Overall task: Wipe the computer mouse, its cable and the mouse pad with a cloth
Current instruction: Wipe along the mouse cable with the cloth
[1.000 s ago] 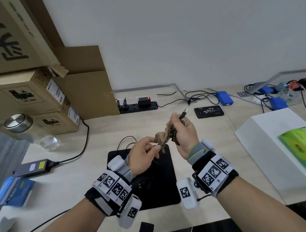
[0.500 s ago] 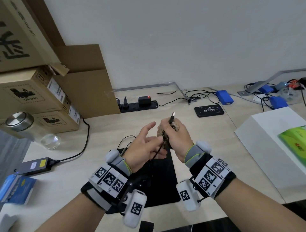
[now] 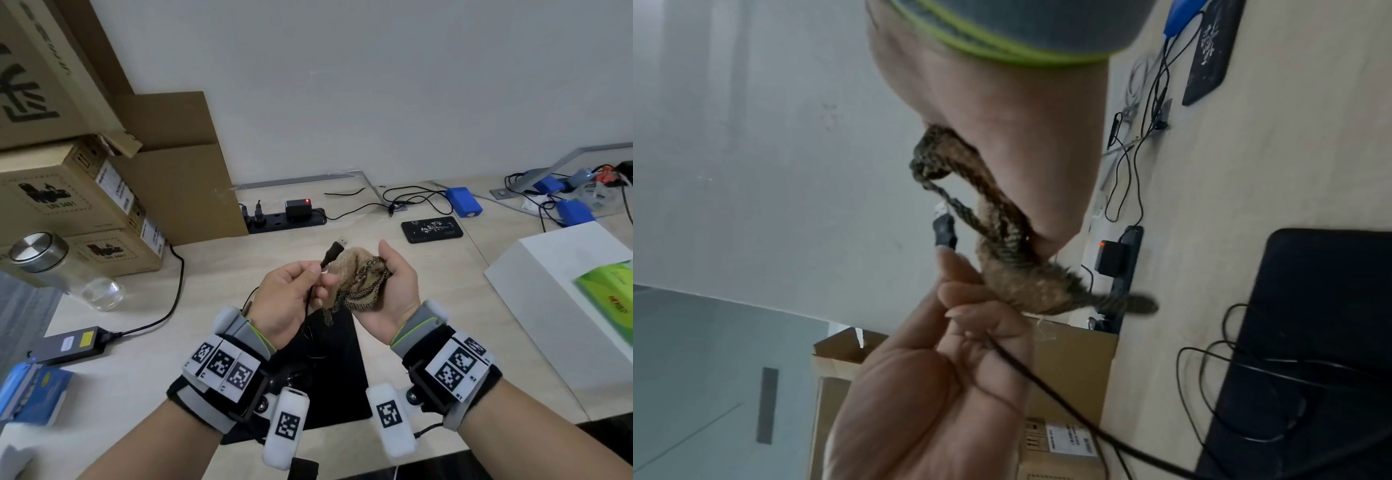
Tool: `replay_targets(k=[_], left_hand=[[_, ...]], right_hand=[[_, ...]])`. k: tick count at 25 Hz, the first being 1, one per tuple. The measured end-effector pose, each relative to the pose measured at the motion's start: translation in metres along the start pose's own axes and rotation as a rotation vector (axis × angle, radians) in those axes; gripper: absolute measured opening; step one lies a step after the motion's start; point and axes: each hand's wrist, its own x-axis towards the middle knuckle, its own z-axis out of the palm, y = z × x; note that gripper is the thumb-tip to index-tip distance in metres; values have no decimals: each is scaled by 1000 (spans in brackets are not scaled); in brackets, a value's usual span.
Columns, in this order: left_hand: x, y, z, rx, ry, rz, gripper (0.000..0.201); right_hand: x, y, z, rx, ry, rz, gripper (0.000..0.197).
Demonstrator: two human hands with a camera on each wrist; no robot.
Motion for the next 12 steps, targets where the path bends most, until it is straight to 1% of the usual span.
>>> replay_targets(k=[2, 5, 6, 9, 12], left_hand=[[-1, -2, 7, -3, -2, -27, 15], [-2, -4, 13, -11, -6, -20, 19], [-3, -3, 13, -10, -12, -9, 20], [-4, -1, 14, 19, -6, 36, 21], [-4, 0, 14, 55, 28, 90, 20]], right_hand=[[-1, -1, 5, 9, -64, -8, 75], [-5, 2, 9, 15, -156, 3, 90], [-6, 4, 9, 33, -166, 4, 88], [-9, 4, 8, 53, -180, 8, 69], [-10, 4, 10, 21, -200, 29, 53]])
